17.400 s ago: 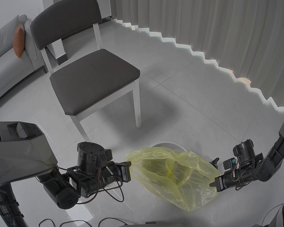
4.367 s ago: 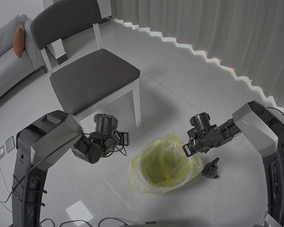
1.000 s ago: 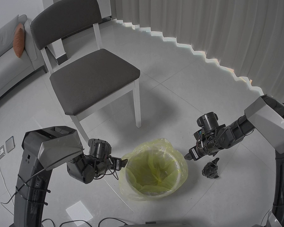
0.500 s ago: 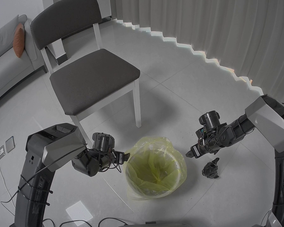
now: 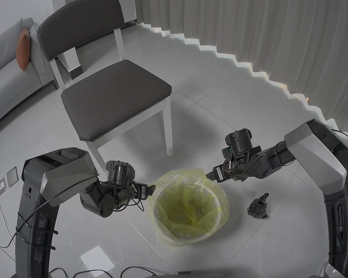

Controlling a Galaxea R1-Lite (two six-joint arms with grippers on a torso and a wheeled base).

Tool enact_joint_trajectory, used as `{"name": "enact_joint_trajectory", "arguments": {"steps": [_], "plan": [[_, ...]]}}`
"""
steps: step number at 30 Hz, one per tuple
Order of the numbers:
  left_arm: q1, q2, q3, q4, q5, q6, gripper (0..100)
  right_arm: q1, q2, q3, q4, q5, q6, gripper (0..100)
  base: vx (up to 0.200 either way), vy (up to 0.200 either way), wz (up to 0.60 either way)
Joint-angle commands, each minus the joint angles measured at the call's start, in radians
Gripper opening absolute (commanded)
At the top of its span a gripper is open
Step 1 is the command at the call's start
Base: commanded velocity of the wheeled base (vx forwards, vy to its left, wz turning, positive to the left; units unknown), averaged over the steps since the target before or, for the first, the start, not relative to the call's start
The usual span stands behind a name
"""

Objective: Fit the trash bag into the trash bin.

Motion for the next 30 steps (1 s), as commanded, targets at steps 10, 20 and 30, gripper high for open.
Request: {"name": "enact_joint_trajectory", "arguments": {"steps": [10,20,30], "plan": [[-0.011,-0.059,0.086,-0.067,0.003,-0.005,100,0.01,0.199,-0.174,-0.013,-0.011,0.015,100,0.0,0.0,0.0],[-0.001,-0.022,0.083,-0.07,0.004,0.001,100,-0.002,0.243,-0.223,-0.009,-0.017,0.043,100,0.0,0.0,0.0],[-0.003,0.038,0.018,-0.041,0.01,0.013,100,0.015,0.205,-0.194,-0.005,-0.02,0.044,100,0.0,0.0,0.0]]}}
